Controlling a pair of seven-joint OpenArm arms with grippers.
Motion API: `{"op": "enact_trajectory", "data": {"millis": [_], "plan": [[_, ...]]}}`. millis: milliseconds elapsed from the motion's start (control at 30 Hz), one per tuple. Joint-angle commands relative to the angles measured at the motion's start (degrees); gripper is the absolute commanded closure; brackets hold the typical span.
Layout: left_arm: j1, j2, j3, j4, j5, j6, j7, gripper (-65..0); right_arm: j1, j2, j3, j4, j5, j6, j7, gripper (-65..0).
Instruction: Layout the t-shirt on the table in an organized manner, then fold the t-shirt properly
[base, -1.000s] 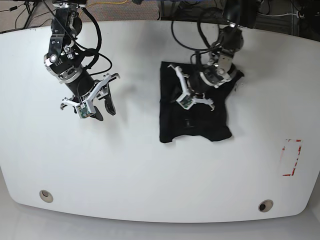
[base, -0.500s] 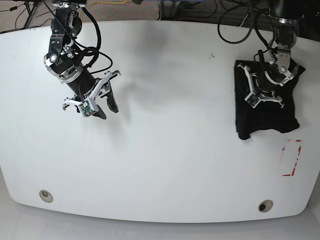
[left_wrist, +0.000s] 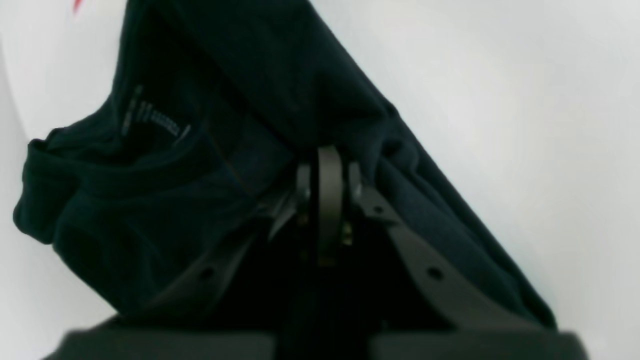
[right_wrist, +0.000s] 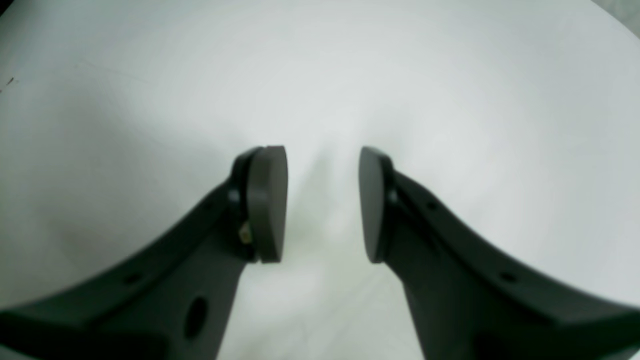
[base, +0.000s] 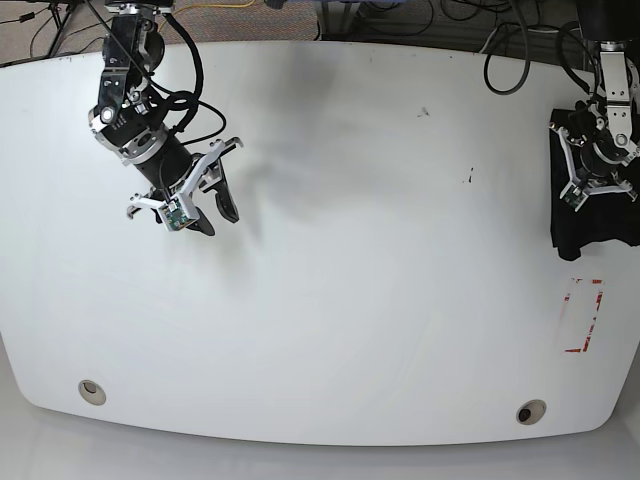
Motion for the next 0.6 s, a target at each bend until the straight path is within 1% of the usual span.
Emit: {"op": "enact_trajectory", "data": {"millis": [0,200,467,533,567], "plan": [[0.3,-2.0,-0.9,-1.0,2.0,-0.7,3.3,0.0,0.4,0.4,0.2,1.3,0.6,-0.2,1.5,-22.5],[0.0,-2.7,-1.0,0.9,1.9,-0.7,3.3,0.0,0.1,0.4,0.1,1.3,0.6,-0.2,1.5,-22.5],[-1.8,-2.5,-1.1,11.7,1.9,-0.7,3.5,0.0,-0.8,0.4,0.1,1.4,0.6,-0.2,1.6,-22.5],[-1.9,-1.8,-0.9,14.1,1.9,-0.7,3.3,0.0,-0.8,0.4,0.1,1.4,0.4,-0.2,1.6,-22.5],[-1.9,-0.2,-0.8,15.9,2.0,-0.7,3.2,0.0,-0.8,0.4,0.1,1.4,0.1,-0.2,1.6,-22.5]]}}
